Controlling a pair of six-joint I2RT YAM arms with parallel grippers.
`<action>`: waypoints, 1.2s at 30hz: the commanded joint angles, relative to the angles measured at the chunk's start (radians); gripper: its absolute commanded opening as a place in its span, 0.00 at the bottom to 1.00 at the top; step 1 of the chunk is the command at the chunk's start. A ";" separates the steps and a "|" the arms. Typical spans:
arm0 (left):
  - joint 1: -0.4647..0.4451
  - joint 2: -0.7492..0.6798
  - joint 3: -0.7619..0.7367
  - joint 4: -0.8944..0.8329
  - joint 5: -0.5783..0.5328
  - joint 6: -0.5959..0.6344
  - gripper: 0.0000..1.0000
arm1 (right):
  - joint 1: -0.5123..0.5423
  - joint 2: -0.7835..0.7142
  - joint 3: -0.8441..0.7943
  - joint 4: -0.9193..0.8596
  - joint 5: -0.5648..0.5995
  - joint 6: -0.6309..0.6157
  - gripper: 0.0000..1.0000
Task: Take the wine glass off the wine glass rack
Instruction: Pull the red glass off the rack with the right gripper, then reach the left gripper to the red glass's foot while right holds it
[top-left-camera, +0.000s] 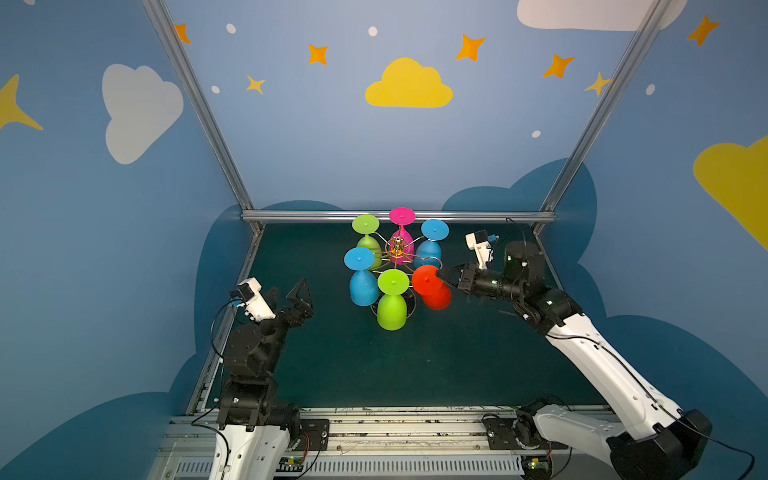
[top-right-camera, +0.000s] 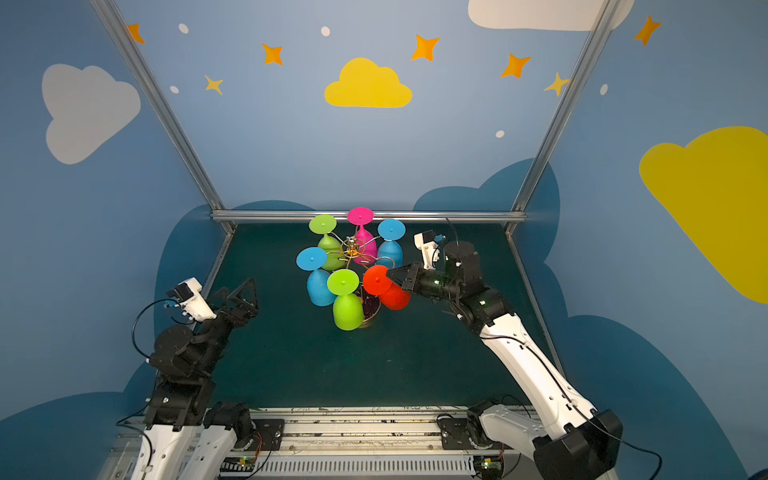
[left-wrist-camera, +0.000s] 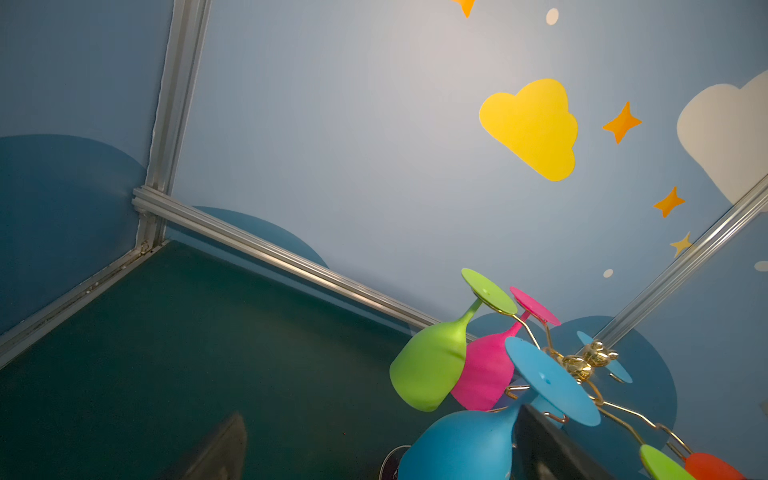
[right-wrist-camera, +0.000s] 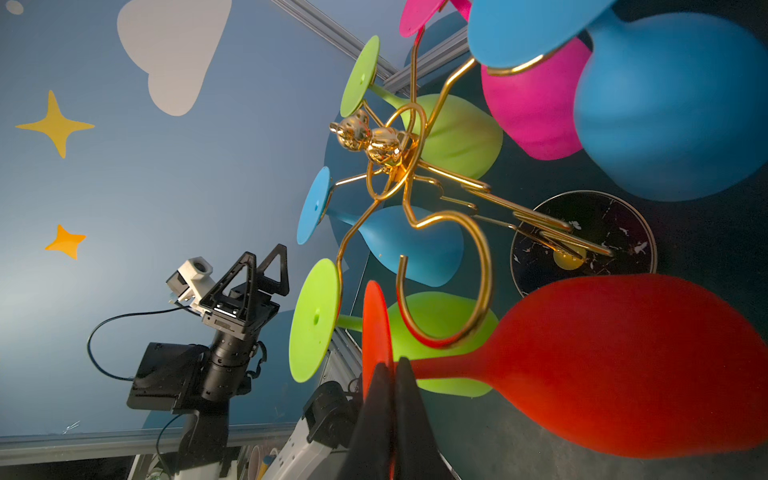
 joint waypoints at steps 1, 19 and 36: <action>0.004 0.006 0.059 0.015 0.022 -0.001 1.00 | -0.005 -0.057 -0.021 -0.004 0.018 -0.015 0.00; -0.007 0.444 0.418 0.169 0.739 -0.216 0.88 | -0.255 -0.294 -0.001 -0.116 0.011 -0.084 0.00; -0.348 0.848 0.761 0.264 0.951 -0.212 0.82 | -0.240 -0.154 0.277 -0.031 -0.155 -0.142 0.00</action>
